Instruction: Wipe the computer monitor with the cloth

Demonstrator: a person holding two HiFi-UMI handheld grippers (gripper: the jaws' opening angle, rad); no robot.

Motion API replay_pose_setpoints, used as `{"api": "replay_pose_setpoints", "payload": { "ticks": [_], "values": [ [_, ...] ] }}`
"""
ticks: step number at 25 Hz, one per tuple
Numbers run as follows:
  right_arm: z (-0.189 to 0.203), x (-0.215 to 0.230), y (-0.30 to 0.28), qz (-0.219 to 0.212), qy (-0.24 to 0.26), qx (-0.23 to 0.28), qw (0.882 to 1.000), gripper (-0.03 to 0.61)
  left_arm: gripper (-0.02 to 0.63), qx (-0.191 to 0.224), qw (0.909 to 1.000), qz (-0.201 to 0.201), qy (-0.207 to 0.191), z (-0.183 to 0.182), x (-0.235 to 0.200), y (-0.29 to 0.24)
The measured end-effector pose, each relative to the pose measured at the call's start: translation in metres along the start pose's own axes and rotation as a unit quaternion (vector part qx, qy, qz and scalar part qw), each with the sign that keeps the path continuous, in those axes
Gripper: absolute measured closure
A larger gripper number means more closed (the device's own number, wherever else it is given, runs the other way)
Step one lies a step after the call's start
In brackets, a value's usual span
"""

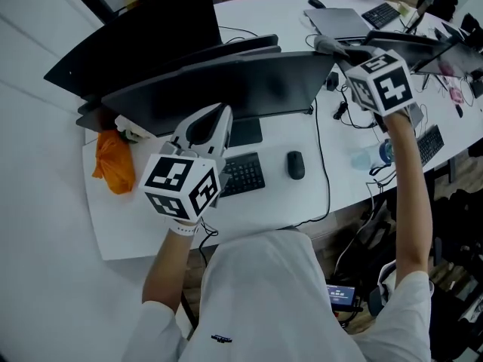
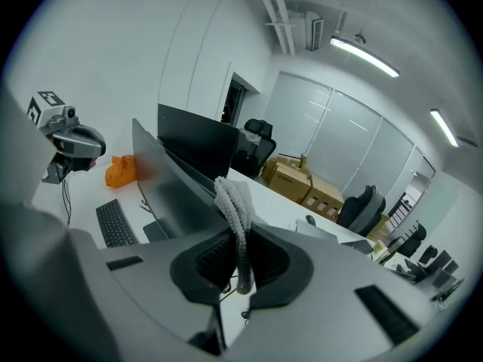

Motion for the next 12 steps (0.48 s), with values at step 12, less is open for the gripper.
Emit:
{"api": "replay_pose_setpoints", "payload": {
  "ticks": [12],
  "values": [
    [0.037,0.004,-0.011,-0.012,0.013,0.029,0.999,0.555,0.595,-0.022,0.9996,-0.004,-0.018,0.006,0.023,-0.02]
  ]
}}
Point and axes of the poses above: the fingertips, and each gripper's own axes: y backward along the fingers, x to its right, z out of its underside, the point moved 2 cm from there along y, backward along the fingers, and after that the axes turned 3 degrees about -y, right-handed, at the moved point
